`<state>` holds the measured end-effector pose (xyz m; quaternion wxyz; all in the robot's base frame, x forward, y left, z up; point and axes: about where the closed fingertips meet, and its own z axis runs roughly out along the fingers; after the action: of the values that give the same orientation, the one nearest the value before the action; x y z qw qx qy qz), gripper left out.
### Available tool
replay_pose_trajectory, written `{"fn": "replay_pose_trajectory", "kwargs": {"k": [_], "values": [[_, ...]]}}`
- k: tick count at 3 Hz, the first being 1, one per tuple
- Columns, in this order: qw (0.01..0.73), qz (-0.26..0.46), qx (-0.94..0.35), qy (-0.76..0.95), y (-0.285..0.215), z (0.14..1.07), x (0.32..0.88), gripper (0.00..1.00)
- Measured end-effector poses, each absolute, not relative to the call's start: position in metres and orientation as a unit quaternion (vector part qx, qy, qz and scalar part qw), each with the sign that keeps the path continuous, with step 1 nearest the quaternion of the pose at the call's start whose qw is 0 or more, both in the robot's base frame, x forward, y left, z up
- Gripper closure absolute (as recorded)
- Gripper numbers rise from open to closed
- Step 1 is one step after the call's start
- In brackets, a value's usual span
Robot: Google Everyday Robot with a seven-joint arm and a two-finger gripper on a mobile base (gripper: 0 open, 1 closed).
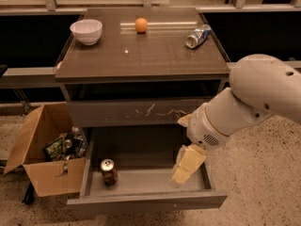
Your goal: Pick orange can from middle drawer and place on counter
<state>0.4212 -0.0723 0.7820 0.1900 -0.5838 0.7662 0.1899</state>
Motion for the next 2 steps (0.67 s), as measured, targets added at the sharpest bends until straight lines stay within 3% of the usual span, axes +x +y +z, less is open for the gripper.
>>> {"fn": "replay_pose_trajectory", "kwargs": {"k": [2], "values": [[0.188, 0.201, -0.596, 0.754, -0.059, 0.747, 0.431, 0.0]]}}
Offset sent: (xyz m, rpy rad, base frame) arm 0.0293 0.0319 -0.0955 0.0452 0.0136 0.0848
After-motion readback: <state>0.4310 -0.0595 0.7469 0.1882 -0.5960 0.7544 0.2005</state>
